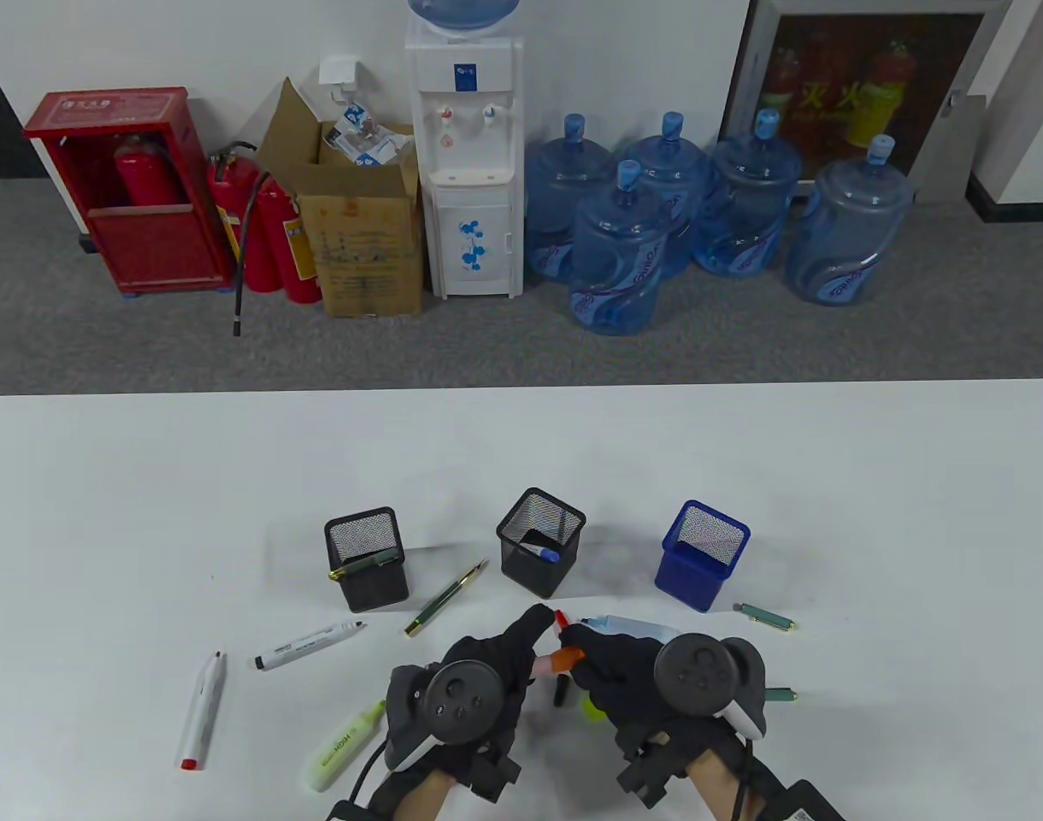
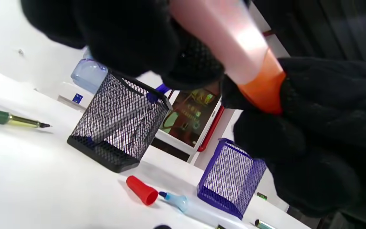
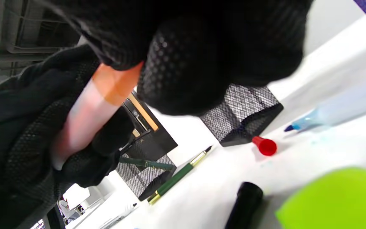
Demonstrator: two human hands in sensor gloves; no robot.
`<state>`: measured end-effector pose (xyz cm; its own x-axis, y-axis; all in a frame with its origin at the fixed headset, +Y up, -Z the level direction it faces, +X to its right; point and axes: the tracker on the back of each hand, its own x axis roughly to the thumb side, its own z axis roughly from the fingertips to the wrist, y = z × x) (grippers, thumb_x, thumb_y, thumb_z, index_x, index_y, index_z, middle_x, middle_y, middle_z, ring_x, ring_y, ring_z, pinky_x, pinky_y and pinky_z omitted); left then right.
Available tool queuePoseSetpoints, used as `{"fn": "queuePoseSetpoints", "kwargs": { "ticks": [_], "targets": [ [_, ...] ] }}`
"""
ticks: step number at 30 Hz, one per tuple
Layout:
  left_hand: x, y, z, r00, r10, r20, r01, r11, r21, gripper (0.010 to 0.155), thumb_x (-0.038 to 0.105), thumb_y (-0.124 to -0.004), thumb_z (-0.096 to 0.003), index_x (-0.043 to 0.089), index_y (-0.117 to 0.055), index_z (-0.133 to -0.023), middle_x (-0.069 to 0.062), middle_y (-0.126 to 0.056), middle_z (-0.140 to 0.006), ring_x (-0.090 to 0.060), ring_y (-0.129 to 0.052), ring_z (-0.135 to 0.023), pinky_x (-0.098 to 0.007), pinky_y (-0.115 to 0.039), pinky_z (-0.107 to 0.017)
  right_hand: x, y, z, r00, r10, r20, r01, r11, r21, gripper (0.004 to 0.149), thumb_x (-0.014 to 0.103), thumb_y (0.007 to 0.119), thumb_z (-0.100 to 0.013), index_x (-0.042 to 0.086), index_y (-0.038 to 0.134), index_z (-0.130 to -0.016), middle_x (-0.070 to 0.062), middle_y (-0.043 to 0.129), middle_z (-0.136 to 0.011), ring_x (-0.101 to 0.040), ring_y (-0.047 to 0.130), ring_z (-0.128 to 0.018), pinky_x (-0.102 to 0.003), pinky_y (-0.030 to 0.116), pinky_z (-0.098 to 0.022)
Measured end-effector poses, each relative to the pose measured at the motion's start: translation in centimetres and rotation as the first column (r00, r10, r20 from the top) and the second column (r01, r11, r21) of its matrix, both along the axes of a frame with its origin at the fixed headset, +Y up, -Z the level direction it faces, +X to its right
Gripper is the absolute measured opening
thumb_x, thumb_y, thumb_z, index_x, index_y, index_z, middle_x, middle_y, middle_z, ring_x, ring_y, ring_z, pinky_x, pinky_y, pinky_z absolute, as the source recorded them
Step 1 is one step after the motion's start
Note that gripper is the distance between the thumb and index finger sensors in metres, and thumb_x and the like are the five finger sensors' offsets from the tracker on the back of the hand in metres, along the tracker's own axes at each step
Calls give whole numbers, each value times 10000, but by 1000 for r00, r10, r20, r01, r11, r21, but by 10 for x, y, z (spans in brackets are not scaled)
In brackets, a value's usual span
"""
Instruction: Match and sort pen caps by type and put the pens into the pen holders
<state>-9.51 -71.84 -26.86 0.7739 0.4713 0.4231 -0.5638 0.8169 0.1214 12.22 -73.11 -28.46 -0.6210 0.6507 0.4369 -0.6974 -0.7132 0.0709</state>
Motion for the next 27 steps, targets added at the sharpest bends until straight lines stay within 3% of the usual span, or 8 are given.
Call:
{"fn": "queuePoseSetpoints", "kwargs": {
  "ticks": [4,7,11,14,16,20,24,27],
  "targets": [
    [2,-5,2,996,80,35,-78,995,-59,575,360,-551,-435,328,-595,-1007,32,-1006,-668,-216,-1024,-275,-479,-875,-445,6,2,-3,998,-69,13,69,997,-28,530,425,810,-348,239,861,-842,34,1016,-597,-56,1059,-305,-281,984,-277],
    [3,0,0,993,117,20,-115,990,-85,600,371,-537,-441,342,-523,-1040,58,-965,-764,-212,-1042,-436,-505,-825,-554,12,13,-7,988,-153,-33,147,981,-125,523,402,822,-376,273,825,-882,7,977,-674,-105,1045,-401,-342,949,-353],
    [-2,4,-4,998,46,-36,-48,996,-79,699,429,-577,-440,328,-358,-1096,-11,-723,-1067,-285,-897,-852,-594,-667,-709,28,48,-10,997,23,67,-27,997,67,524,431,822,-356,281,849,-858,35,1001,-633,-72,1057,-371,-328,964,-345],
    [-9,3,-7,966,-178,-188,170,984,-57,746,464,-618,-440,281,-351,-1113,-49,-739,-1062,-318,-913,-845,-613,-688,-681,55,74,-16,977,122,177,-146,981,131,524,431,820,-365,276,842,-866,29,996,-642,-77,1055,-380,-334,959,-353],
    [-10,0,-7,936,-293,-195,297,955,-10,709,473,-632,-439,304,-448,-1102,-31,-796,-1029,-302,-951,-809,-603,-716,-664,81,93,-22,941,168,295,-220,963,153,525,426,810,-379,265,832,-878,22,989,-656,-80,1051,-391,-335,955,-356],
    [-8,-5,-11,925,-325,-197,322,945,-52,703,473,-642,-436,306,-472,-1097,-33,-822,-1010,-309,-962,-787,-606,-709,-662,115,114,-33,793,318,519,-446,884,140,530,414,799,-399,258,805,-906,6,972,-683,-91,1042,-415,-345,945,-374],
    [-5,-9,-13,903,-386,-188,377,922,-84,691,476,-646,-433,318,-500,-1090,-26,-832,-1005,-304,-967,-785,-609,-701,-671,120,103,-44,641,507,576,-642,766,41,527,410,795,-402,271,803,-910,8,975,-690,-90,1048,-419,-342,951,-371],
    [-6,-11,-14,894,-408,-184,397,913,-95,673,473,-649,-434,324,-538,-1080,-24,-841,-1001,-305,-971,-785,-611,-693,-683,117,89,-50,607,552,571,-669,743,-6,532,406,795,-401,264,802,-914,2,980,-690,-99,1053,-418,-350,951,-367]
  ]
}}
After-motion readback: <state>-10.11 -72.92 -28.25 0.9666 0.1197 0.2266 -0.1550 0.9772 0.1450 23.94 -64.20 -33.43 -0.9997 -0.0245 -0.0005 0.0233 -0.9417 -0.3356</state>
